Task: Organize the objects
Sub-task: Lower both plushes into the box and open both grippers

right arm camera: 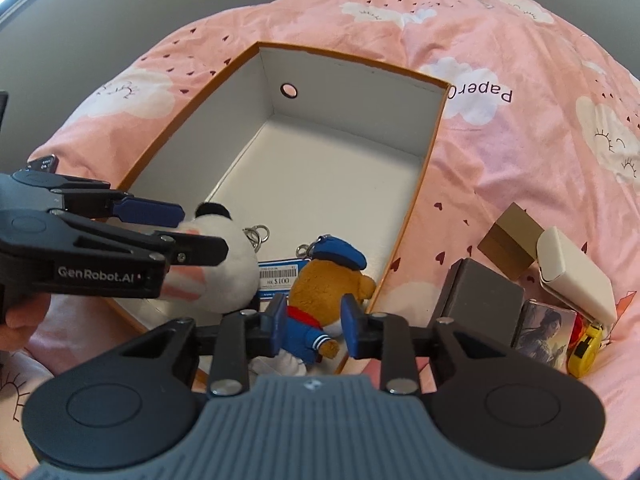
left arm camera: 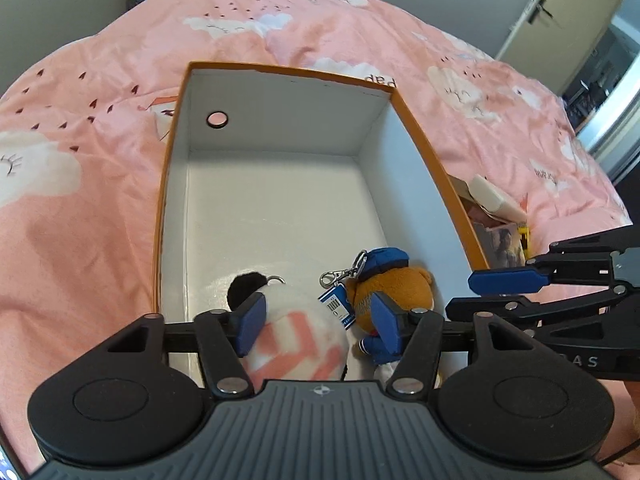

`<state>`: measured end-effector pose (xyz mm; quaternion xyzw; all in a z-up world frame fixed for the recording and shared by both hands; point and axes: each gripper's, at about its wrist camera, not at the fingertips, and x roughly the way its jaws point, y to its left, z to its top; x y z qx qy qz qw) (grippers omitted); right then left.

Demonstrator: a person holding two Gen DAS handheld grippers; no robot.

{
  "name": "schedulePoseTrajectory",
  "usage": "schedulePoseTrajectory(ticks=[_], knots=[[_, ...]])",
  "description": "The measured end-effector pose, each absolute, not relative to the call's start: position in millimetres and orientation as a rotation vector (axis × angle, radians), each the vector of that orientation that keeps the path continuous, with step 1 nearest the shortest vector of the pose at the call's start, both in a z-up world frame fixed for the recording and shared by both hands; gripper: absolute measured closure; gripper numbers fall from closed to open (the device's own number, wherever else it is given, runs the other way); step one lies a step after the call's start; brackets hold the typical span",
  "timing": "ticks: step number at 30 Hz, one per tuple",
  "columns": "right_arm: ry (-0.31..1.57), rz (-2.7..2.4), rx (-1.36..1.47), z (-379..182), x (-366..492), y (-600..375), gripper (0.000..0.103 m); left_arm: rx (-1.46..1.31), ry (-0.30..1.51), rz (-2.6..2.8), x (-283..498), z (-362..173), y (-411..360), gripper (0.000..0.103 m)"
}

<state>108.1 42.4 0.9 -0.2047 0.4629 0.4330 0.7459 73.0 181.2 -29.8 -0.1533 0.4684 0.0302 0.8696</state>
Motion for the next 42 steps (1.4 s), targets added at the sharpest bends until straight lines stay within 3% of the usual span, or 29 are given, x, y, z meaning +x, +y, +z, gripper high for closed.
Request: schedulePoseTrajectory(ticks=[5, 10, 16, 18, 20, 31, 35, 42], knots=[[0.994, 0.952, -0.414, 6, 108, 35, 0.072, -0.206, 1.087, 0.015, 85, -27, 173, 0.042], [0.976, 0.949, -0.386, 10, 106, 30, 0.072, 0.094, 1.201, -0.037, 89, -33, 150, 0.042], [0.969, 0.942, -0.344, 13, 106, 23, 0.071, 0.246, 1.359, -0.132, 101, -51, 137, 0.042], [0.967, 0.935, -0.324, 13, 107, 19, 0.071, 0.246, 1.385, -0.127, 107, -57, 135, 0.042], [0.971, 0.925, -0.303, 13, 109, 14, 0.071, 0.212, 1.406, -0.122, 114, -61, 136, 0.034], [1.002, 0.883, -0.216, 6, 122, -6, 0.066, 0.380, 1.422, -0.017, 127, -89, 115, 0.032], [1.014, 0.865, -0.197, 0, 126, -13, 0.066, 0.257, 1.380, 0.015, 121, -79, 128, 0.040], [1.021, 0.858, -0.145, -4, 131, -19, 0.065, -0.244, 1.202, 0.122, 118, -49, 172, 0.042]])
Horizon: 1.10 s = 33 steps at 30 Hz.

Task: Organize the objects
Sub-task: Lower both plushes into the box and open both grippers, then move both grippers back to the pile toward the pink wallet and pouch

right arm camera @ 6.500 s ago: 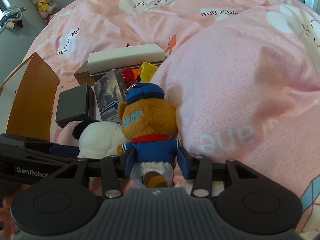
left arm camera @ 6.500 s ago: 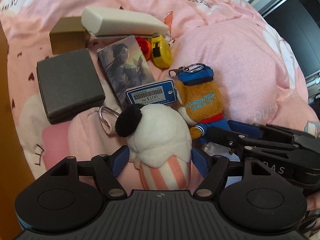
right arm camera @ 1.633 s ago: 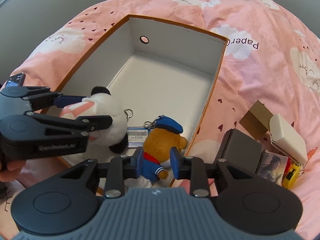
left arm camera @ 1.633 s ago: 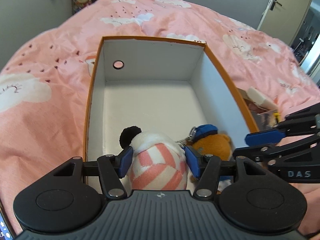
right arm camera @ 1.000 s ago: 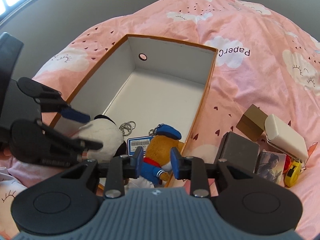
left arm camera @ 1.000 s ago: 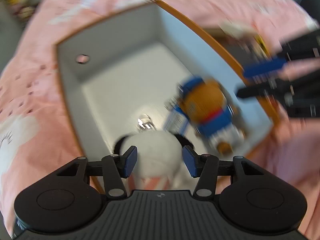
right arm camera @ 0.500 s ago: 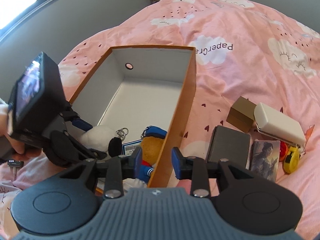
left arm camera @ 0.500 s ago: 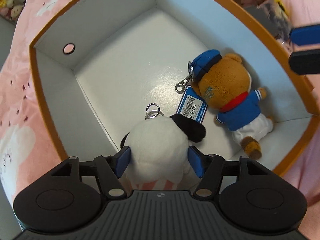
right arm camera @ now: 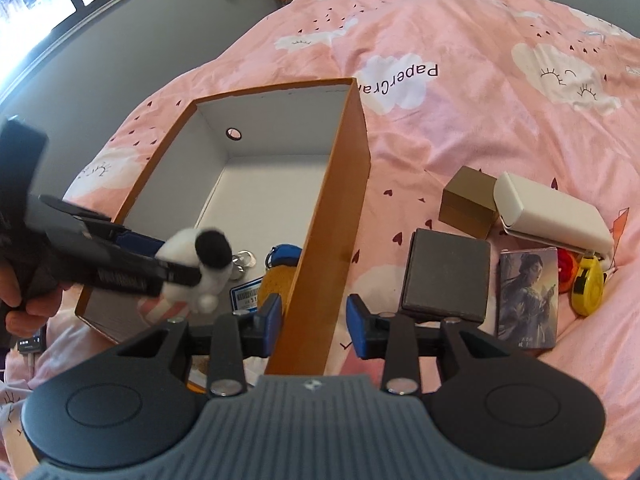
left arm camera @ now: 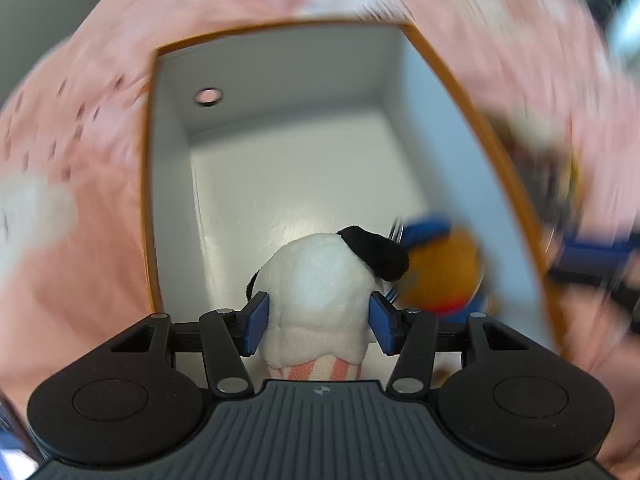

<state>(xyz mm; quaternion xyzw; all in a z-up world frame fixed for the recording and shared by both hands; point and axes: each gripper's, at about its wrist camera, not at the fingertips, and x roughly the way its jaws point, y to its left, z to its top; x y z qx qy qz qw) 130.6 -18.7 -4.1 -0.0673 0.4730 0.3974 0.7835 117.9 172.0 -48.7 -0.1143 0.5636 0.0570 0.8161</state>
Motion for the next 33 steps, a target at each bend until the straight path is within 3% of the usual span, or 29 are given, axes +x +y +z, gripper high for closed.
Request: schedulePoseTrajectory(ticks=[4, 13, 18, 23, 28, 33], knots=[[0.994, 0.835, -0.138, -1, 130, -22, 0.065, -0.486, 1.126, 0.166, 114, -59, 179, 0.042], [0.950, 0.748, -0.055, 6, 138, -48, 0.065, -0.518, 1.193, 0.184, 110, -70, 174, 0.042], [0.971, 0.686, -0.010, -2, 142, -63, 0.065, -0.420, 1.173, 0.210, 108, -72, 153, 0.039], [0.946, 0.636, 0.005, -6, 136, -83, 0.059, -0.392, 1.089, 0.237, 98, -62, 150, 0.037], [0.890, 0.578, 0.006, -12, 128, -102, 0.052, -0.268, 0.928, 0.281, 87, -31, 135, 0.038], [0.918, 0.639, -0.047, -23, 116, -91, 0.052, -0.174, 0.851, 0.215, 81, -11, 105, 0.038]])
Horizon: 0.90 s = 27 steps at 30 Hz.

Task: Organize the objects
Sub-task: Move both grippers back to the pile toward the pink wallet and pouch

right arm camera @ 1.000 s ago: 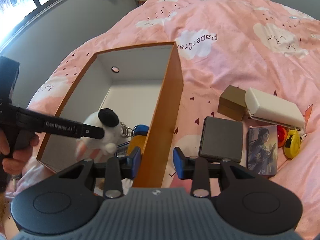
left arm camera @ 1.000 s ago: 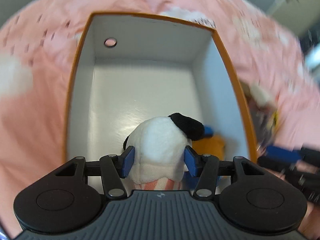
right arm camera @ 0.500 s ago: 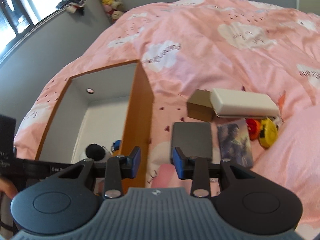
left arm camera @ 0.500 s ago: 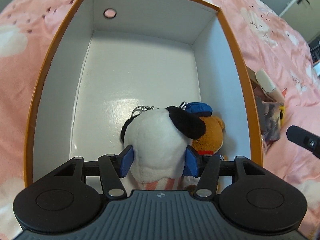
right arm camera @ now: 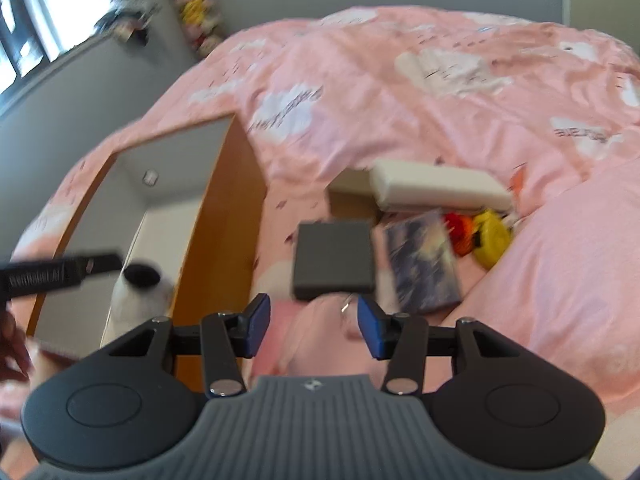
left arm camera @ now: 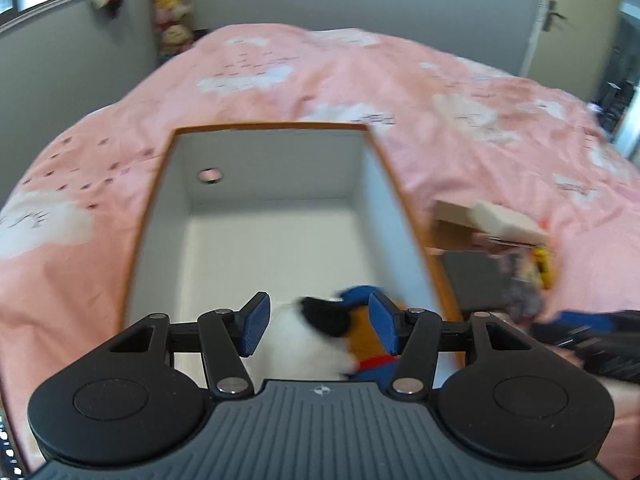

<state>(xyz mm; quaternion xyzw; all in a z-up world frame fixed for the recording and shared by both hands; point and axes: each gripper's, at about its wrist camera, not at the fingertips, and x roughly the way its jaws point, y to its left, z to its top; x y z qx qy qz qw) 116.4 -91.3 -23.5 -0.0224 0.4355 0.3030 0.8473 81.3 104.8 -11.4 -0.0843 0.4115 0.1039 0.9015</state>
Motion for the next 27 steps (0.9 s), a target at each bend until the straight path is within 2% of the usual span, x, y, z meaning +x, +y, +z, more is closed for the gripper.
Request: schedulePoseTrajectory(ticks=[7, 9, 10, 14, 16, 18, 19, 22, 27], knots=[[0.964, 0.648, -0.252, -48, 95, -58, 0.051, -0.136, 0.846, 0.113, 82, -12, 67, 0.039], [0.977, 0.629, -0.272, -54, 96, -55, 0.046, -0.150, 0.832, 0.095, 81, -12, 65, 0.043], [0.987, 0.620, -0.276, -57, 97, -55, 0.041, -0.149, 0.829, 0.089, 81, -12, 64, 0.045], [1.034, 0.610, -0.293, -71, 100, -51, 0.040, -0.129, 0.810, 0.081, 79, -10, 57, 0.066], [1.047, 0.601, -0.316, -77, 100, -47, 0.041, -0.134, 0.809, 0.052, 79, -8, 54, 0.070], [1.054, 0.608, -0.307, -78, 101, -48, 0.045, -0.136, 0.810, 0.021, 81, -6, 50, 0.073], [1.051, 0.615, -0.296, -76, 101, -50, 0.052, -0.135, 0.811, 0.007, 81, -5, 47, 0.077], [1.011, 0.618, -0.300, -66, 99, -58, 0.060, -0.143, 0.826, -0.038, 86, -3, 39, 0.082], [0.947, 0.563, -0.297, -50, 103, -85, 0.065, -0.190, 0.875, -0.106, 97, -4, 29, 0.082]])
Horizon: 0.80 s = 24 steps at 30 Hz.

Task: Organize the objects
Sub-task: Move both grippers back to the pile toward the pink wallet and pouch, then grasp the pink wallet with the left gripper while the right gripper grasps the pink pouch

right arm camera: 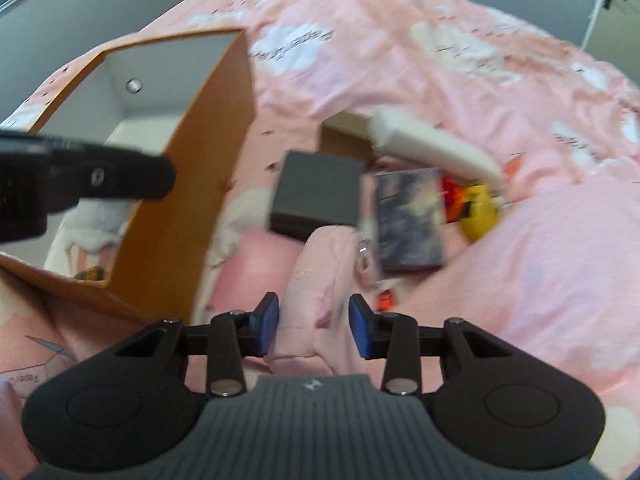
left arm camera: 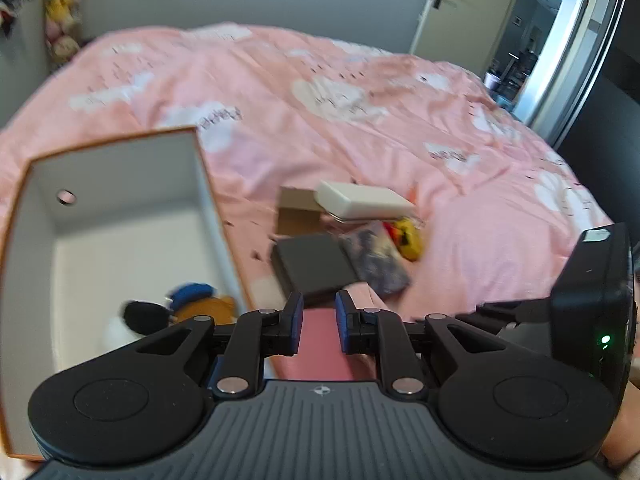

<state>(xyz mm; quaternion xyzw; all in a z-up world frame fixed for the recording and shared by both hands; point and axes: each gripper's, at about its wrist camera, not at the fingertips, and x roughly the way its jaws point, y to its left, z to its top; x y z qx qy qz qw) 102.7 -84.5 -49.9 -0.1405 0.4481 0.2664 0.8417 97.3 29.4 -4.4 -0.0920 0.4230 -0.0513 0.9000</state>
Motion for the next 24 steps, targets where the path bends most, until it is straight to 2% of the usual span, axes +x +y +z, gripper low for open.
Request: schedulePoseTrajectory(ticks=[4, 9, 17, 21, 24], knots=[[0.971, 0.543, -0.216, -51, 115, -118, 0.072, -0.214, 0.961, -0.176, 113, -8, 22, 0.082], [1.045, 0.542, -0.020, -58, 135, -156, 0.075, -0.211, 1.129, -0.208, 142, -24, 9, 0.082], [1.050, 0.477, 0.096, -72, 152, -190, 0.076, -0.109, 1.299, -0.126, 172, -57, -28, 0.079], [1.057, 0.481, 0.168, -79, 156, -205, 0.076, -0.016, 1.352, -0.068, 182, -80, -46, 0.073], [1.055, 0.502, 0.208, -80, 157, -211, 0.075, 0.052, 1.377, -0.024, 186, -97, -56, 0.062]])
